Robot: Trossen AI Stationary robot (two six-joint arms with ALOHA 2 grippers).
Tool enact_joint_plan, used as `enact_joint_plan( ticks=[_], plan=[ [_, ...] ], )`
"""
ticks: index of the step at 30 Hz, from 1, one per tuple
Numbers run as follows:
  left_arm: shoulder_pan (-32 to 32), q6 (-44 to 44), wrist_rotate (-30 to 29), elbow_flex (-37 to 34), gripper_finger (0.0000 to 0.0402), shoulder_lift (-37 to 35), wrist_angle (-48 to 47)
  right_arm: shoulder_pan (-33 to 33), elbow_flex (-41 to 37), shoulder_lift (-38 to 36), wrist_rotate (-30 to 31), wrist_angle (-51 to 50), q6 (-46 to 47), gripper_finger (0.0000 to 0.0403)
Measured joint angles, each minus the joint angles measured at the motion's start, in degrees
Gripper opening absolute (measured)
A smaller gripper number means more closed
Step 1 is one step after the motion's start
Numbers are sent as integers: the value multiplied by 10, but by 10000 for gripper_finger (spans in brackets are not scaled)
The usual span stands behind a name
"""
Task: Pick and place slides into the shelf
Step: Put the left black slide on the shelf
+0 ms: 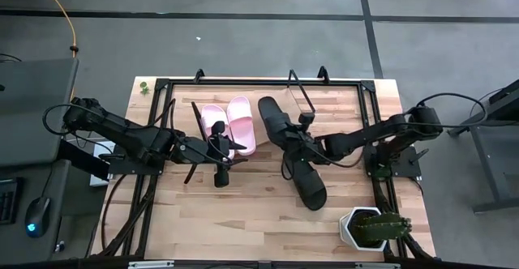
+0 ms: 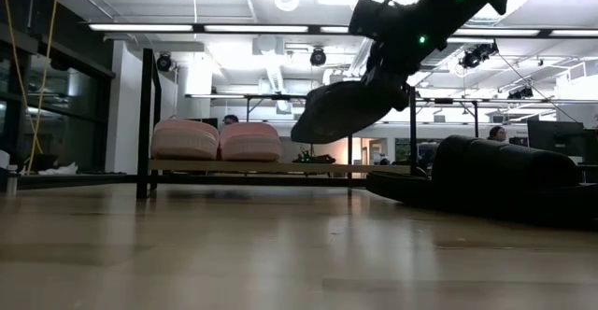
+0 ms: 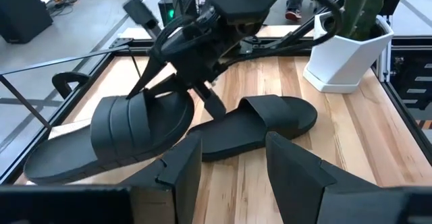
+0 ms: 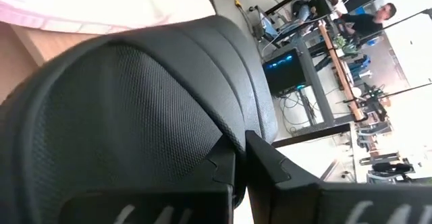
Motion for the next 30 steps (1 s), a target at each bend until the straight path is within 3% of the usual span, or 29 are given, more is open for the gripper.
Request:
enact_joint_plan(
  ticks=[10, 30],
  plan=[
    [0, 0, 0, 0, 150, 0, 2, -19, 0, 22, -45, 21, 1, 0],
    [0, 0, 5, 0, 150, 0, 14, -50, 0, 64, -63, 80, -29, 0]
  ],
)
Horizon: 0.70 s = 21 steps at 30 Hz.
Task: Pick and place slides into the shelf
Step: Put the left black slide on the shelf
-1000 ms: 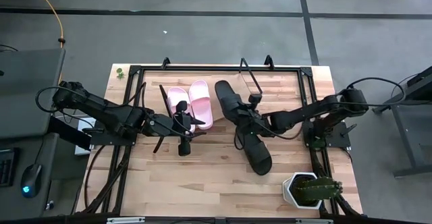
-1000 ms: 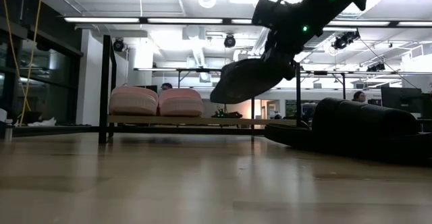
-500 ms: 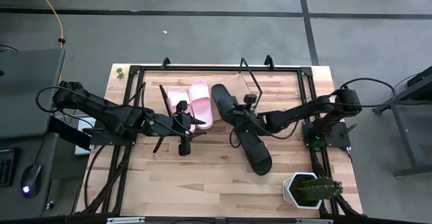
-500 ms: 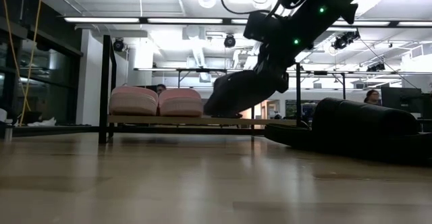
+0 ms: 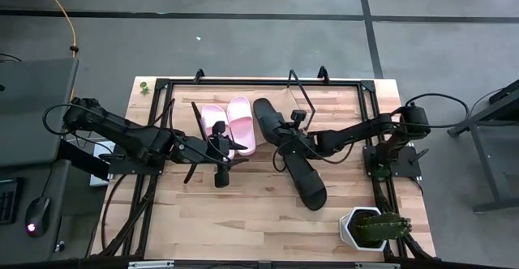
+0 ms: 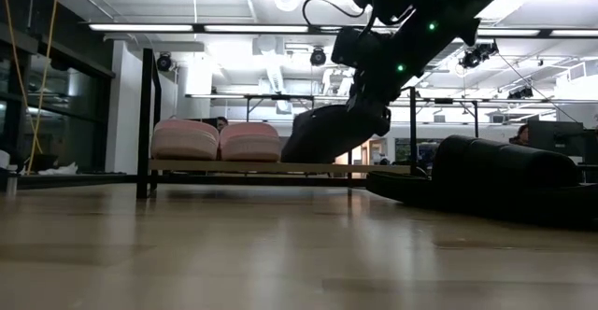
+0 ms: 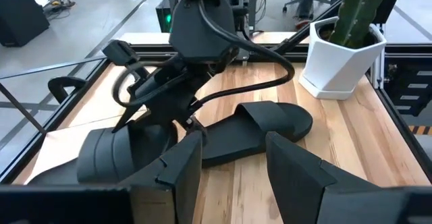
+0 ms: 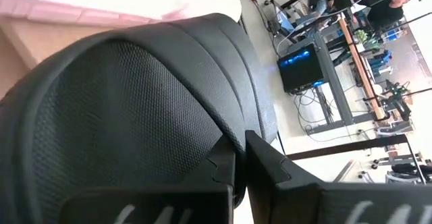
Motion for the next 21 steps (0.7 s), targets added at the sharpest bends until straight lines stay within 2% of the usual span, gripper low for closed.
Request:
enact_joint_plan(
  ticks=[21],
  plan=[
    [0, 0, 1, 0, 150, 0, 2, -33, 1, 62, -45, 92, -35, 0]
  ],
)
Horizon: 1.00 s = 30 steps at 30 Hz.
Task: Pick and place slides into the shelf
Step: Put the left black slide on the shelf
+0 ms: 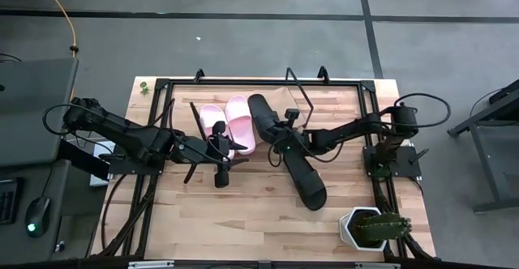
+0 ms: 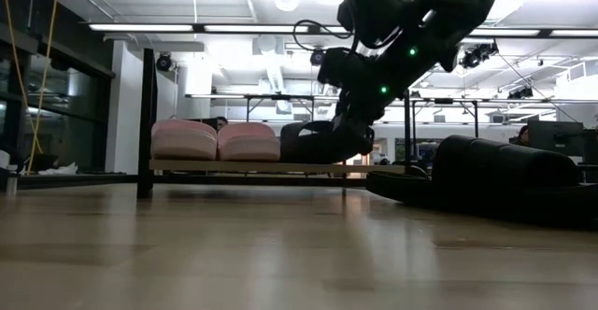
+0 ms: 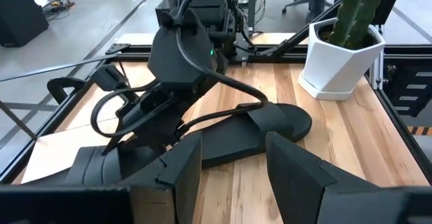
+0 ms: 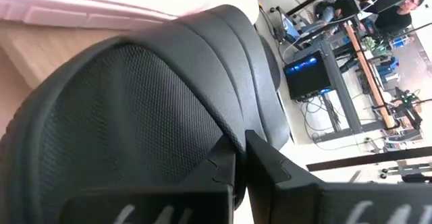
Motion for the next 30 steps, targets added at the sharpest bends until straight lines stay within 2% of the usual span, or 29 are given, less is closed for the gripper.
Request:
enact_joint_plan(
  ticks=[18, 30],
  plan=[
    [0, 0, 0, 0, 150, 0, -1, 7, 0, 3, -56, 20, 38, 0],
    [0, 0, 0, 0, 150, 0, -1, 20, 0, 3, -59, 20, 40, 0]
  ],
)
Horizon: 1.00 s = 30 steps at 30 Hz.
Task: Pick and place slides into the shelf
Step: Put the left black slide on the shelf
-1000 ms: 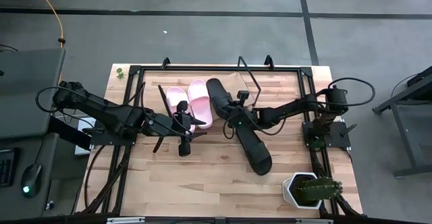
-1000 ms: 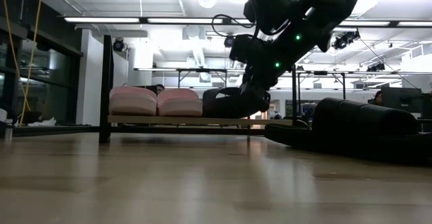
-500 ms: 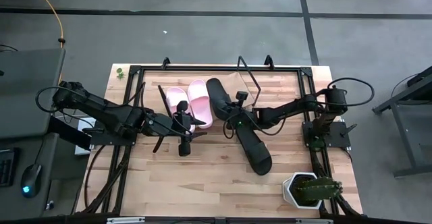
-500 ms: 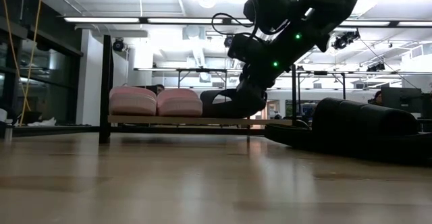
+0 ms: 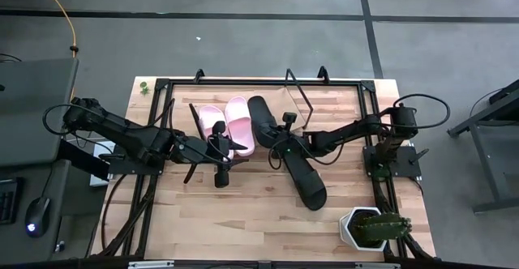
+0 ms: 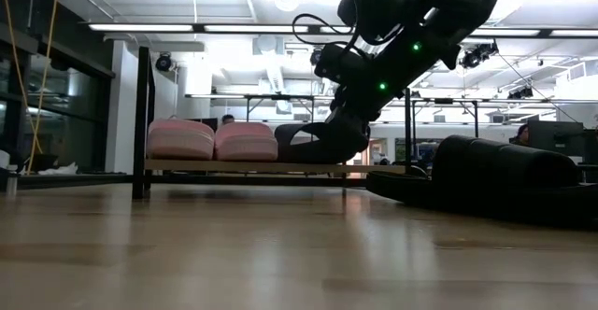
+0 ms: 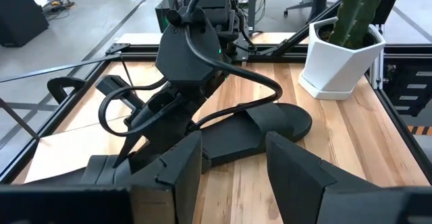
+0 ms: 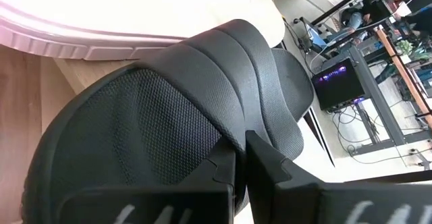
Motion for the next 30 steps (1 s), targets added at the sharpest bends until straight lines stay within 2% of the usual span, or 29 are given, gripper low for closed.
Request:
enact_joint_plan(
  ticks=[15, 30],
  plan=[
    [0, 0, 0, 0, 150, 0, 0, 0, 0, 0, -16, 0, -3, 5],
    [0, 0, 0, 0, 150, 0, 0, 1, 0, 0, -28, 13, -4, 84]
  ],
)
